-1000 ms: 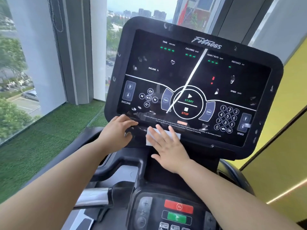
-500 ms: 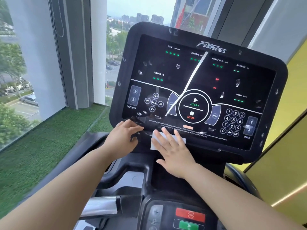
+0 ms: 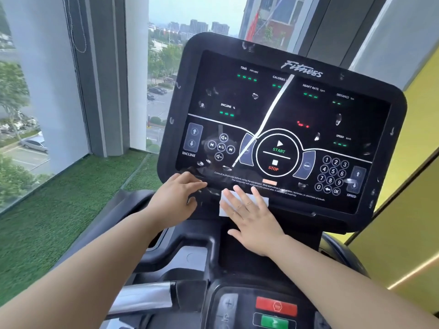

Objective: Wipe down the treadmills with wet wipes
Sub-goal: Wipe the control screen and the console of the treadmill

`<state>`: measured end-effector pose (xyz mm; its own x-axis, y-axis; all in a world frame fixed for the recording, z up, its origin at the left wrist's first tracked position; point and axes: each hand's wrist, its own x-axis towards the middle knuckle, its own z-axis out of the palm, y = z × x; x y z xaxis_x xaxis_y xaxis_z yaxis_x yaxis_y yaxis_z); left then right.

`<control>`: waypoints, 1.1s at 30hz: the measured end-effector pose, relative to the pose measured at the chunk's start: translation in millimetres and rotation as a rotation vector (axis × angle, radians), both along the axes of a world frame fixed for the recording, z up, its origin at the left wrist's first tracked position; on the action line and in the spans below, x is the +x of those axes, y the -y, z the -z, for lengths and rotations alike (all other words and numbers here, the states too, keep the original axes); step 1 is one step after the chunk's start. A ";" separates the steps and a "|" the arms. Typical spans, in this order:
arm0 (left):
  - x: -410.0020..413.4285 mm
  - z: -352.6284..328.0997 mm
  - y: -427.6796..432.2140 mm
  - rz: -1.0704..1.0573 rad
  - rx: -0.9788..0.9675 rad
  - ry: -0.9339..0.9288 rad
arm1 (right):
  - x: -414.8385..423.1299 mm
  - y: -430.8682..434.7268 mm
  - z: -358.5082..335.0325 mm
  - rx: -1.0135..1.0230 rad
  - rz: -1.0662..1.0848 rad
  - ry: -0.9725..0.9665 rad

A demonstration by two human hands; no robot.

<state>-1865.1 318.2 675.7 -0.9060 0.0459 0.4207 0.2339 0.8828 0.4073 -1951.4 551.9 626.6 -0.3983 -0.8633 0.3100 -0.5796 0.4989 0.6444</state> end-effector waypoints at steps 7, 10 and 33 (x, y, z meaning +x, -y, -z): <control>2.8 -2.4 11.4 0.016 0.067 0.065 | 10.1 48.1 -11.1 0.031 0.016 0.085; 0.1 -0.1 14.3 0.006 0.156 0.107 | 3.9 25.7 -12.1 0.041 -0.042 0.071; -4.9 14.1 28.0 -0.265 0.220 -0.031 | 2.7 21.5 -11.2 0.046 -0.122 0.067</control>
